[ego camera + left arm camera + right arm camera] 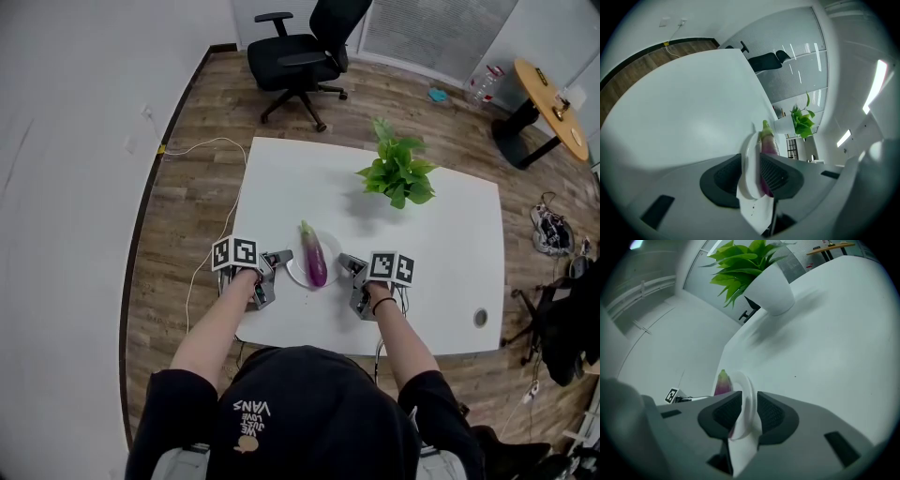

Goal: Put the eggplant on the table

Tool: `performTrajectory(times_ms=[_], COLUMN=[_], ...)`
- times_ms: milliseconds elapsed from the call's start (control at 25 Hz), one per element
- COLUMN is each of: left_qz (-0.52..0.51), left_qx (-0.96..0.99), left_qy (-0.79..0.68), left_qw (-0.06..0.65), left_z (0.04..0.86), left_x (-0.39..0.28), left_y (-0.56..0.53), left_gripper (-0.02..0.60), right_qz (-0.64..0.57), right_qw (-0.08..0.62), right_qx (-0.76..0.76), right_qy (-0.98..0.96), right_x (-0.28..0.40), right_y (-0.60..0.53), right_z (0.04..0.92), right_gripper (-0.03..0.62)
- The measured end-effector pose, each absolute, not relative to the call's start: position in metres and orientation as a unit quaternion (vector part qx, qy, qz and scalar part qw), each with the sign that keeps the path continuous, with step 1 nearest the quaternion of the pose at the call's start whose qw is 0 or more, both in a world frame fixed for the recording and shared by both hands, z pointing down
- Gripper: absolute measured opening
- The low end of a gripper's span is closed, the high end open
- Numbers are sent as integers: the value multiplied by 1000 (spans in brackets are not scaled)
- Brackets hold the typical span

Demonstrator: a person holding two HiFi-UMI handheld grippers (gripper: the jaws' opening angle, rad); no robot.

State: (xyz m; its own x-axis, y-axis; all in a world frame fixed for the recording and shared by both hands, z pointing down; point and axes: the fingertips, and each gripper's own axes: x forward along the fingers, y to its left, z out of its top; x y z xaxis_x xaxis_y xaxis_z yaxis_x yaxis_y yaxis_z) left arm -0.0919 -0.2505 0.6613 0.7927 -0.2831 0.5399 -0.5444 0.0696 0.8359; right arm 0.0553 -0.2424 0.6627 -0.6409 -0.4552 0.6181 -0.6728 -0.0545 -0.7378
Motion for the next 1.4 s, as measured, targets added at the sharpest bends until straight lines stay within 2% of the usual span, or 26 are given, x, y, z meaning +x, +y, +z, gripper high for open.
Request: performTrajectory(times_ms=[560, 720, 960, 1400], left_qz=[81, 70, 69, 56], left_qx=[712, 726, 745, 797], left_qy=[-309, -311, -328, -347], left_qw=[626, 610, 577, 491], left_z=[648, 638, 631, 601], left_x=[-93, -92, -93, -92], left_y=[-248, -248, -247, -242], left_gripper=[115, 76, 16, 11], right_qz=[539, 518, 495, 465], right_qw=[103, 94, 90, 63], right_qx=[428, 432, 427, 426], right_qy=[-718, -732, -751, -774], right_x=[56, 55, 53, 53], right_y=[-242, -241, -238, -231], right_z=[649, 640, 631, 610], right_gripper=[92, 44, 20, 18])
